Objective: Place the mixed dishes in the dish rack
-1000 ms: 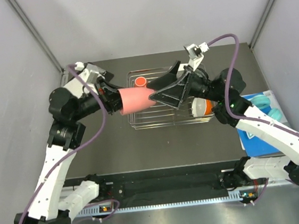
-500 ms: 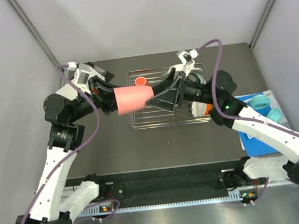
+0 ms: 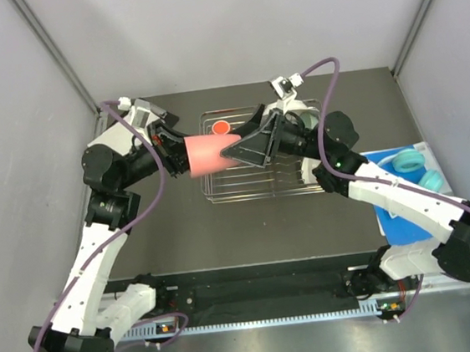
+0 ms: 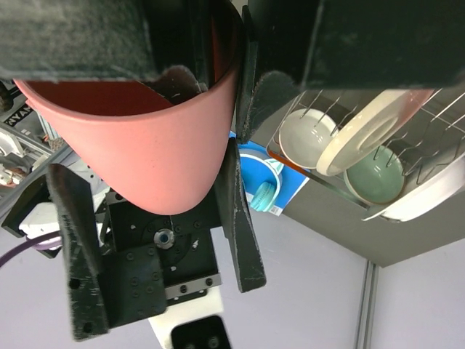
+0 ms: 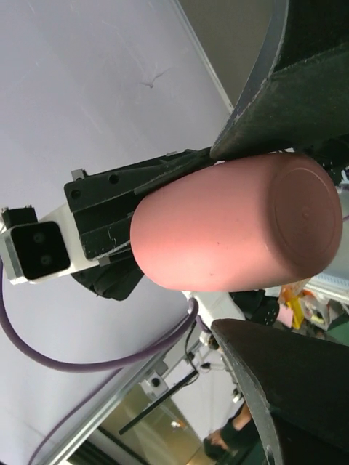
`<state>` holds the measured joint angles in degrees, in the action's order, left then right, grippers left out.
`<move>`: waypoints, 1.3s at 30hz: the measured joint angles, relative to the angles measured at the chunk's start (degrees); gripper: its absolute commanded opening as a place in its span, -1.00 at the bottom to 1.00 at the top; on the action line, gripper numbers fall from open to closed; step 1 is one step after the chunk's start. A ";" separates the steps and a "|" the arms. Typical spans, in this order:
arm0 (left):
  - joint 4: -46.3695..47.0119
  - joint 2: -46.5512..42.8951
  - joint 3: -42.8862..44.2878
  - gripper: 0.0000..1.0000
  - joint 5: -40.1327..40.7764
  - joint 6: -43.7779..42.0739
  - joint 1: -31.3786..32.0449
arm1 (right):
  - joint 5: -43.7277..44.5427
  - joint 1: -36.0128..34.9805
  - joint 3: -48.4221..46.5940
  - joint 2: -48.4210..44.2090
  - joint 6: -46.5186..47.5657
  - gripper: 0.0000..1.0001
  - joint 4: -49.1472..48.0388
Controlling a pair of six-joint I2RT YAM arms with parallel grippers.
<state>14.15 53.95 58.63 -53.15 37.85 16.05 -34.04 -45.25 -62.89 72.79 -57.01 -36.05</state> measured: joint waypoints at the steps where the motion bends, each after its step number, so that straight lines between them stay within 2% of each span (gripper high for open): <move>1: 0.22 0.26 -0.17 -1.00 0.07 0.20 0.00 | -0.07 0.00 0.00 0.57 -0.55 0.49 -1.09; 2: 0.52 0.48 -0.20 -1.00 0.04 0.31 0.00 | -0.04 0.04 0.00 1.27 -1.40 0.30 -1.90; 3: 0.83 0.57 -0.20 -1.00 0.07 0.33 0.00 | -0.04 0.13 0.00 2.08 -2.27 0.24 -2.71; 7: 1.09 0.74 -0.20 -1.00 0.15 0.50 -0.28 | -0.17 0.33 0.00 3.67 -4.35 0.19 -4.79; 9: 1.31 0.94 -0.17 -1.00 0.11 0.50 -0.26 | -0.17 0.37 0.02 3.67 -4.39 -0.11 -4.85; 10: 1.31 0.96 -0.17 -1.00 0.11 0.50 -0.26 | -0.17 0.42 0.04 3.67 -4.46 -0.54 -4.81; 11: 1.29 1.05 -0.17 -1.00 0.09 0.50 -0.26 | -0.15 0.44 0.20 3.67 -4.55 -0.74 -4.87; 12: 1.07 1.05 -0.17 -0.85 0.09 0.33 -0.26 | -0.17 0.44 0.26 3.67 -4.59 -0.94 -4.85; 13: 0.83 1.07 -0.17 -0.65 0.17 0.00 -0.26 | -0.20 0.50 0.26 3.67 -4.57 -1.00 -4.74; 14: 0.28 1.05 -0.17 -0.40 0.48 -0.57 -0.26 | -0.33 0.59 0.24 3.67 -4.35 -1.00 -4.31; 15: -0.94 1.03 -0.04 0.16 0.92 -1.99 -0.31 | -0.61 0.83 0.15 3.58 -3.87 -1.00 -3.32; 18: -10.21 1.09 2.16 0.64 5.33 -9.66 -0.66 | -1.44 1.79 -2.69 3.41 -0.11 -1.00 6.67; 21: -20.31 0.66 4.33 0.97 11.82 -17.51 -4.79 | 0.13 2.89 -12.28 3.69 9.05 -1.00 26.49; 24: -27.56 -1.09 4.46 0.98 14.05 -22.12 -13.42 | 5.49 3.67 -24.81 5.70 19.17 -1.00 44.11; 27: -31.65 -2.14 4.20 0.98 13.97 -23.71 -26.82 | 10.12 3.69 -31.82 7.78 26.27 -1.00 54.31; 29: -33.16 -2.34 3.23 0.98 14.01 -24.57 -32.04 | 12.81 3.17 -33.68 9.53 29.70 -1.00 59.43; 35: -34.47 -0.61 -5.70 0.98 10.38 -28.24 -34.93 | 23.02 -1.92 -40.70 23.85 38.75 -1.00 73.20; 39: -37.11 5.68 -9.07 0.98 8.31 -30.58 -35.17 | 29.49 -5.31 -45.31 33.77 43.65 -1.00 79.58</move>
<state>-22.96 59.64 49.56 -44.84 7.27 -19.11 -4.56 -50.57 -108.20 106.56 -13.37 43.53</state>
